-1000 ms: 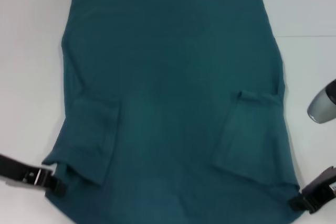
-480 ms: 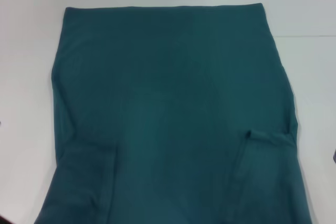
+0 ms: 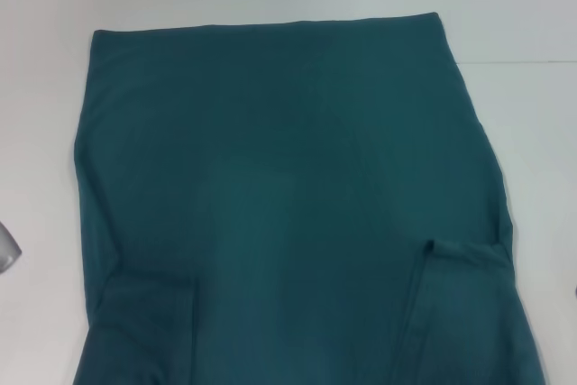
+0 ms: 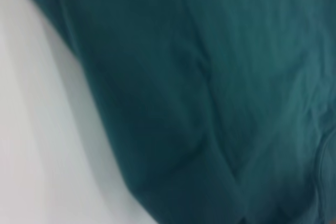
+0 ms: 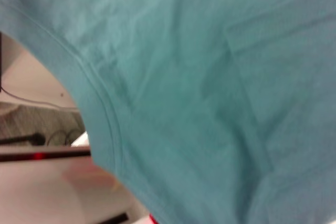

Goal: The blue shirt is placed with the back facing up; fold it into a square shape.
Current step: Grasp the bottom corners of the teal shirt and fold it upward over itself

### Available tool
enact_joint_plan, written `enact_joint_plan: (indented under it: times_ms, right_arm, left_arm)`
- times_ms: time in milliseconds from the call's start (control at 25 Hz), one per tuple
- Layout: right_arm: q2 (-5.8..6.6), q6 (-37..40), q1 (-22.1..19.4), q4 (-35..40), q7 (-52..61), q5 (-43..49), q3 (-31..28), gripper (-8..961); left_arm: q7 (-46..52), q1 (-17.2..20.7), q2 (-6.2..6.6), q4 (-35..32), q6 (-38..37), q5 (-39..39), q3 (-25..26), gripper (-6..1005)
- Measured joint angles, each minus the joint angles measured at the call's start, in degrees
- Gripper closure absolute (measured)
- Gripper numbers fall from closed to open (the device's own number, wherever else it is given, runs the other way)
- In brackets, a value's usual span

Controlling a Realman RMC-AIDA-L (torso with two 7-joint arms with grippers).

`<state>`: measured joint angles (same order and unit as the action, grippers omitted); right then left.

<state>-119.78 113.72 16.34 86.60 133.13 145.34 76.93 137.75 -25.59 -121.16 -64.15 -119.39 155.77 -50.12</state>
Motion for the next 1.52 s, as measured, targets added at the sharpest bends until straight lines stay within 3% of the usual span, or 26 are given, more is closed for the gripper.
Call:
enact_joint_plan:
  times_ms: [240, 520, 760, 1040, 1520]
  right_arm:
    - [0.3, 0.1, 2.1, -0.1, -4.0, -1.6, -7.3, 895]
    - [0.96, -0.4, 8.7, -1.8, -10.5, -3.7, -23.7, 896]
    - [0.38, -3.8, 13.5, -2.3, -11.8, -7.3, -32.4, 896]
    - [0.13, -15.0, 16.6, -7.7, -9.3, -8.6, -33.0, 895]
    - [0.14, -39.6, 20.7, -20.7, -7.5, -10.9, -31.5, 895]
  left_arm:
    - [-4.5, -1.9, 1.58, 0.5, 0.1, -3.2, 6.4, 978]
    - [-9.5, -6.2, 4.47, -0.1, 0.5, -10.4, 15.0, 977]
    - [-15.1, -10.2, 5.96, -0.3, 5.5, -16.8, 21.7, 978]
    - [-18.0, -11.7, 5.64, 1.7, 19.0, -22.3, 21.7, 977]
    - [-27.9, -13.3, 2.01, 8.2, 43.3, -23.8, 13.7, 976]
